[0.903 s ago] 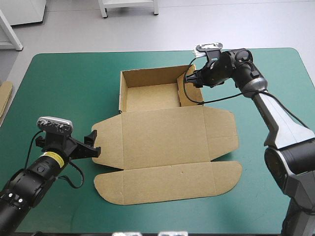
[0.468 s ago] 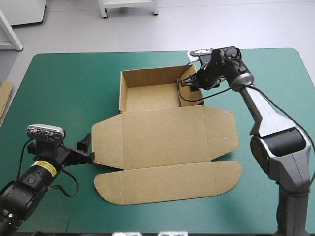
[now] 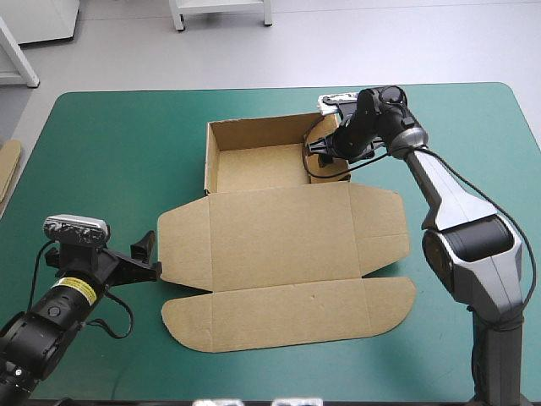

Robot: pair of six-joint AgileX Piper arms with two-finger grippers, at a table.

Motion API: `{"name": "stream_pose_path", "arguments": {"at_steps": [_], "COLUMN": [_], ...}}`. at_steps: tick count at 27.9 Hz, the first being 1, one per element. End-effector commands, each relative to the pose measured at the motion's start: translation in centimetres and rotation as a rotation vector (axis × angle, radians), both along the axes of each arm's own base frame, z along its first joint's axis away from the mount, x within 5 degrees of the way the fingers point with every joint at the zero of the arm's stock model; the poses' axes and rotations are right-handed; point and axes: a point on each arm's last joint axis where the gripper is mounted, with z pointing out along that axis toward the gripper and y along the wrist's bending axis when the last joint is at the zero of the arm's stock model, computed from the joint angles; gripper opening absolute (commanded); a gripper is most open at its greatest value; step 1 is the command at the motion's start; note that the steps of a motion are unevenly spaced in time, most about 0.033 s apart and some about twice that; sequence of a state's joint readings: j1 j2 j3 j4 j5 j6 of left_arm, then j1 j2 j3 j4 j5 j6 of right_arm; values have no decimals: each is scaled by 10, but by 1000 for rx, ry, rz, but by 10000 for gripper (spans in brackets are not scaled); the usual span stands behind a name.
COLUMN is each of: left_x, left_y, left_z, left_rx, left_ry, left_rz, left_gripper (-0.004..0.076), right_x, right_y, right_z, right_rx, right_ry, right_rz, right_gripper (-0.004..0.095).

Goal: Fold the box

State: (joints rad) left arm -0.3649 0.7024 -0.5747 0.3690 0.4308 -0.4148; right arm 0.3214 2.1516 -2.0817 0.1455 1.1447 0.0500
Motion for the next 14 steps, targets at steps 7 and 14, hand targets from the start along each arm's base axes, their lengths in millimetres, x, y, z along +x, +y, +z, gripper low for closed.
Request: {"name": "stream_pose_path", "arguments": {"at_steps": [7, 14], "left_x": [1, 1], "left_y": [-2, -1], "left_z": [14, 14], "left_rx": [-20, -14], "left_ry": [-71, -73], "left_rz": [-15, -15], "left_gripper": [536, 533], "right_x": [-3, -10], "right_y": [-3, -7], "right_z": [29, 25], "right_rx": [35, -26], "right_ry": [-80, -4], "right_rz": [-15, 3], "right_gripper": [233, 1]}}
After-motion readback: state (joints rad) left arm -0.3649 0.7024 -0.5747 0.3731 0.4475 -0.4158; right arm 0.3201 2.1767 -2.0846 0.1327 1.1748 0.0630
